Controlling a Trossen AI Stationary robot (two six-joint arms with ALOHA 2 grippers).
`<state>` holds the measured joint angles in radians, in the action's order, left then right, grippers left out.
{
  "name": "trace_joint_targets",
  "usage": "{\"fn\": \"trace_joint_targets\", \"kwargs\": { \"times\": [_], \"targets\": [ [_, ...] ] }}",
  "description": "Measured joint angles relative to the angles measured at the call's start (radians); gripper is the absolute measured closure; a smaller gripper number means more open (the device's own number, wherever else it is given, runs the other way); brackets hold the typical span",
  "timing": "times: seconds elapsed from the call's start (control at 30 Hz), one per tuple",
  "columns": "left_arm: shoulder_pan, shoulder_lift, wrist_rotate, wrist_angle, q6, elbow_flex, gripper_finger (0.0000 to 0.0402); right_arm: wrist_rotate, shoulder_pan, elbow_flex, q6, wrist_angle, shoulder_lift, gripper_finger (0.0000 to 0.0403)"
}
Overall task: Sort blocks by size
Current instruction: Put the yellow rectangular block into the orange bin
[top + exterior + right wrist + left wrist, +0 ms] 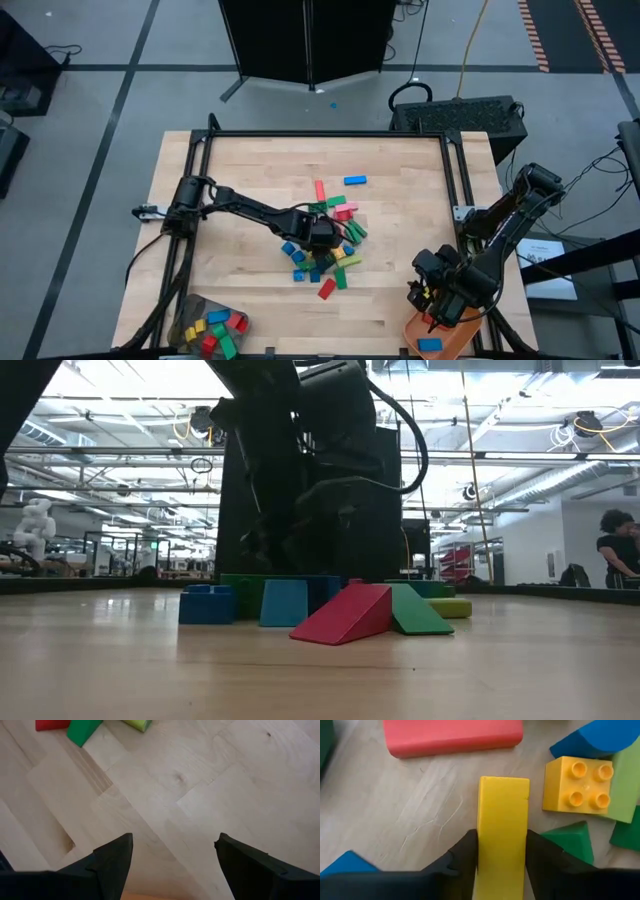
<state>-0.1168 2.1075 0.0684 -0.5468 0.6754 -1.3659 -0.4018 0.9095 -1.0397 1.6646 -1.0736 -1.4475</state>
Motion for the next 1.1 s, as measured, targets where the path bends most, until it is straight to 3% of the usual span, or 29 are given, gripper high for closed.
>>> {"fn": "trace_joint_targets", "kwargs": {
  "times": [0.33,0.43,0.67,0.93,1.1],
  "targets": [
    [0.028,-0.036,-0.003,-0.035,-0.009,-0.019,0.0286,0.0,0.0,0.0,0.027,0.003,0.0,0.0126],
    [0.03,-0.061,0.003,-0.067,-0.033,-0.043,0.0286,-0.06,0.0,0.0,0.027,0.031,0.0,0.0126],
    [0.038,-0.213,0.012,-0.034,-0.034,-0.079,0.0286,-0.405,-0.025,0.0,0.063,0.08,0.0,0.0126],
    [0.026,-0.428,0.067,0.073,-0.088,-0.083,0.0286,-0.994,-0.06,0.0,0.07,0.188,0.01,0.0126],
    [-0.01,-0.513,0.099,0.216,-0.164,-0.083,0.0286,-1.087,-0.115,-0.015,-0.084,0.328,0.077,0.0126]
  ]
}}
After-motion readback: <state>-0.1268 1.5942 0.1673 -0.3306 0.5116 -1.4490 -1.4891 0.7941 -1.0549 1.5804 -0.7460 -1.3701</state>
